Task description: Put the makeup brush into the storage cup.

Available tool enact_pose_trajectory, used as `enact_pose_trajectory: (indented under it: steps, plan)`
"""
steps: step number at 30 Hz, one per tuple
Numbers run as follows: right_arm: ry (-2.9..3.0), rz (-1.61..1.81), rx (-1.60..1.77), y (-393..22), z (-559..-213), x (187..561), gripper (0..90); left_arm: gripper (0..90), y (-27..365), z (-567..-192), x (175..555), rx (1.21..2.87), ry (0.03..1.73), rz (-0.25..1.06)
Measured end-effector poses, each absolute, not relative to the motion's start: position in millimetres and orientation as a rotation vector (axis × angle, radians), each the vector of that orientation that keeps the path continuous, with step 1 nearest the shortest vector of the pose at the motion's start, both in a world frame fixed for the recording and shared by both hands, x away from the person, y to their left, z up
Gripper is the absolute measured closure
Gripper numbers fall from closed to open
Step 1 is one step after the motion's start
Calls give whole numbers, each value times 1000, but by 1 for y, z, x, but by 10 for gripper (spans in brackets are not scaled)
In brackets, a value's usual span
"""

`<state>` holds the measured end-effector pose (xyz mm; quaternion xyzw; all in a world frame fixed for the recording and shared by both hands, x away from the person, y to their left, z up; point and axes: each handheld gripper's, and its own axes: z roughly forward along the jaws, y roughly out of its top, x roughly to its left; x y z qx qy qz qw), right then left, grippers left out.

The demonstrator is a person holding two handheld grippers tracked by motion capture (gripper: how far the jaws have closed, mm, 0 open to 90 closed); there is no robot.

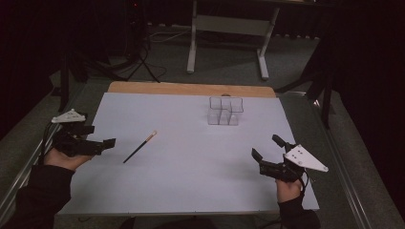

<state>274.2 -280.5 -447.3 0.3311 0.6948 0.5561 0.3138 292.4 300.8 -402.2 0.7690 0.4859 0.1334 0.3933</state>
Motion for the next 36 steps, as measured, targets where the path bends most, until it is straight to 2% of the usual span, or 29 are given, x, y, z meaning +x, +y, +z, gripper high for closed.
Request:
enact_pose_trajectory:
  steps: [17, 36]
  plan:
    - [1839, 1465, 887, -281, -449, 276, 115, 9, 281, -401, 322, 2104, 1253, 322]
    - [1855, 1456, 870, -278, -450, 276, 115, 37, 257, -416, 342, 2227, 1233, 240]
